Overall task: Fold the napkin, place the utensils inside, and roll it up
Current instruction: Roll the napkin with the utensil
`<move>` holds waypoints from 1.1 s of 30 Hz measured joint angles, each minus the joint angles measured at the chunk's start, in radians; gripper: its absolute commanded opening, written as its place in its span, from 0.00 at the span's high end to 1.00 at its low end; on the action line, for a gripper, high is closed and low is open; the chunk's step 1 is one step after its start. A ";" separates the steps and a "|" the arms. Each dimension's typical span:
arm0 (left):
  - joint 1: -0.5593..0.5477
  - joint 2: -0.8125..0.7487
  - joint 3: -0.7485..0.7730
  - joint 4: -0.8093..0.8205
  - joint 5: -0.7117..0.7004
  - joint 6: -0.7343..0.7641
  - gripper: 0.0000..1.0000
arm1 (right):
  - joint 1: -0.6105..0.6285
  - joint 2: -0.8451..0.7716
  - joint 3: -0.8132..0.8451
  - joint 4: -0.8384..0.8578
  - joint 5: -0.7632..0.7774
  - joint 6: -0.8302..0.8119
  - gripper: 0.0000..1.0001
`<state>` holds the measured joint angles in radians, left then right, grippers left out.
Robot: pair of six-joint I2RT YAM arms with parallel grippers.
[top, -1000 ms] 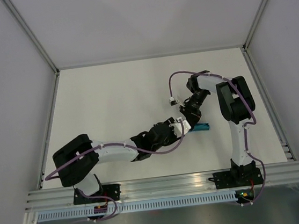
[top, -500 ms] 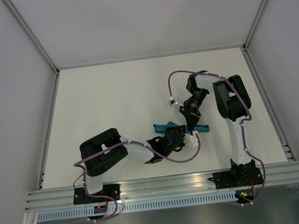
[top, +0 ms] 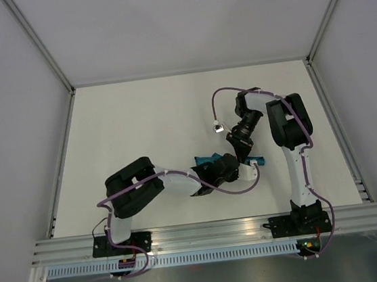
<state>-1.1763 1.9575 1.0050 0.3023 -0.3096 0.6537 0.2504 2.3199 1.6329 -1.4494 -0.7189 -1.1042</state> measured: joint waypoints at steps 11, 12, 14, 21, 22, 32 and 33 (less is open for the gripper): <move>0.071 0.015 0.132 -0.211 0.178 -0.068 0.70 | -0.024 -0.006 0.068 -0.035 -0.023 0.043 0.31; 0.077 0.016 0.140 -0.224 0.192 -0.080 0.70 | -0.028 -0.011 0.074 -0.021 -0.026 0.055 0.30; 0.090 0.019 0.161 -0.251 0.227 -0.108 0.69 | -0.039 -0.019 0.087 0.017 -0.029 0.082 0.30; 0.146 0.051 0.236 -0.313 0.296 -0.243 0.66 | -0.107 -0.074 0.120 0.230 0.008 0.276 0.30; 0.150 0.058 0.249 -0.322 0.299 -0.264 0.66 | -0.117 -0.083 0.126 0.252 0.018 0.302 0.30; 0.159 0.201 0.483 -0.436 0.256 -0.530 0.61 | -0.232 -0.212 0.148 0.413 0.135 0.597 0.31; 0.159 0.216 0.510 -0.450 0.250 -0.566 0.61 | -0.245 -0.222 0.147 0.418 0.149 0.615 0.31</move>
<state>-1.0172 2.1738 1.5146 -0.1478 -0.0597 0.0879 0.0051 2.0983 1.7798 -1.0309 -0.5697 -0.4892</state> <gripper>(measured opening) 0.384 0.695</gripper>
